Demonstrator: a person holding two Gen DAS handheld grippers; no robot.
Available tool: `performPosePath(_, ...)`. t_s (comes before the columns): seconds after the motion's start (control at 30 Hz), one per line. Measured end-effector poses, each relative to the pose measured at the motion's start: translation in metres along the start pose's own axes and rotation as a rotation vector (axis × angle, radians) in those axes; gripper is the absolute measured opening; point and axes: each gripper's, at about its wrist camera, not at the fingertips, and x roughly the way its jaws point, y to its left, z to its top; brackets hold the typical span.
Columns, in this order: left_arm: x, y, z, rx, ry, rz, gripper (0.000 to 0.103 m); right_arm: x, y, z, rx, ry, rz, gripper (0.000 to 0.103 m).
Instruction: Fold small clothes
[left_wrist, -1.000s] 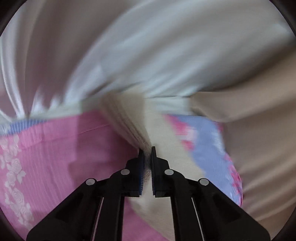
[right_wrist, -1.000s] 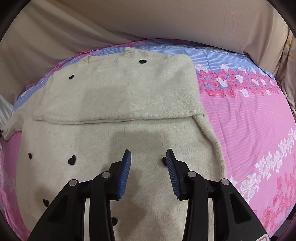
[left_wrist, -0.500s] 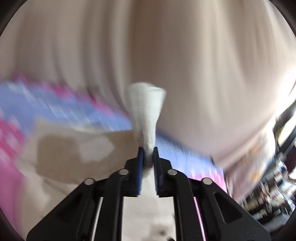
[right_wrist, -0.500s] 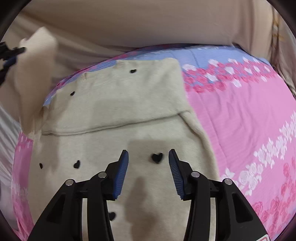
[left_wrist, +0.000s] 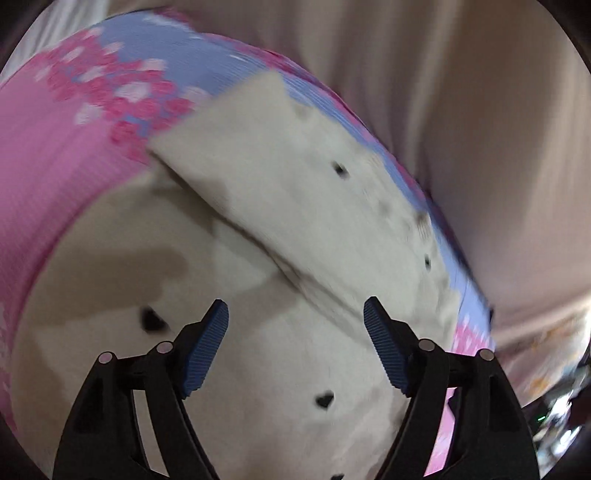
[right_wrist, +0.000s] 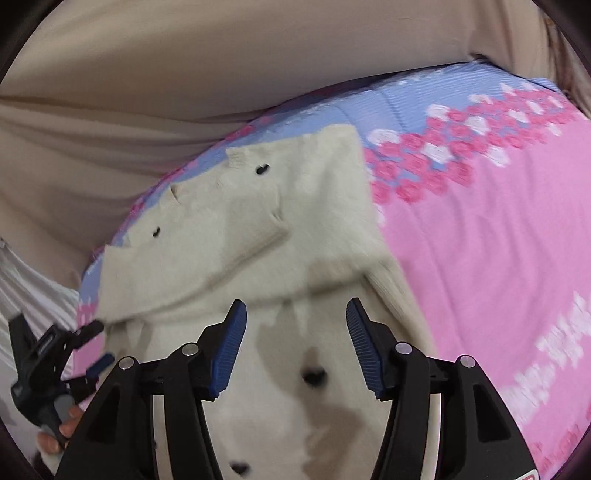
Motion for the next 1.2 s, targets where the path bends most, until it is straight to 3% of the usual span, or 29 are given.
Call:
performPosePath(0.13,0.001,0.039,0.041,-0.164,-0.067,0.008,0.077,0.047,0.012,0.029,0.071,0.049,0.039,0.057)
performPosePath(0.23,0.009,0.058,0.06,-0.238,-0.073,0.012,0.077,0.076,0.015,0.034,0.133,0.099,0.035,0.058)
performPosePath(0.27,0.015,0.064,0.067,-0.276,-0.069,-0.005,0.077,0.082,0.019,0.033,0.14,0.102,0.048,0.053)
performPosePath(0.3,0.017,0.069,0.072,-0.296,-0.067,-0.01,0.07,0.086,0.023,0.033,0.139,0.103,0.068,0.021)
performPosePath(0.33,0.019,0.072,0.076,-0.317,-0.072,-0.004,0.062,0.087,0.028,0.035,0.132,0.107,0.081,0.006)
performPosePath(0.4,0.022,0.073,0.085,-0.327,-0.075,0.003,0.03,0.069,0.038,0.043,0.108,0.017,0.103,0.007)
performPosePath(0.47,0.015,0.07,0.088,-0.307,-0.092,-0.018,0.014,0.033,0.043,0.055,0.089,-0.092,0.13,0.006)
performPosePath(0.5,0.012,0.066,0.089,-0.285,-0.1,-0.024,0.013,0.015,0.042,0.059,0.073,-0.144,0.124,0.006)
performPosePath(0.6,0.01,0.053,0.087,-0.187,-0.086,-0.048,0.014,-0.02,0.032,0.06,-0.031,-0.241,0.0,0.006)
performPosePath(0.63,0.019,0.046,0.081,-0.147,-0.063,-0.025,0.014,-0.014,0.025,0.057,-0.059,-0.219,-0.045,0.006)
performPosePath(0.73,0.047,0.041,0.066,-0.093,-0.02,0.063,0.012,0.037,-0.009,0.038,-0.07,-0.029,-0.157,0.006)
performPosePath(0.77,0.05,0.041,0.063,-0.094,-0.023,0.076,0.012,0.047,-0.016,0.031,-0.064,0.006,-0.167,0.006)
performPosePath(0.93,0.048,0.04,0.064,-0.059,-0.042,0.113,0.012,0.024,-0.019,0.025,-0.016,-0.077,-0.105,0.006)
performPosePath(1.03,0.051,0.041,0.061,-0.05,-0.026,0.135,0.012,0.048,-0.033,0.018,-0.029,0.005,-0.144,0.005)
performPosePath(1.2,0.05,0.037,0.055,0.0,-0.031,0.17,0.014,0.029,-0.024,0.02,-0.016,-0.048,-0.113,0.006)
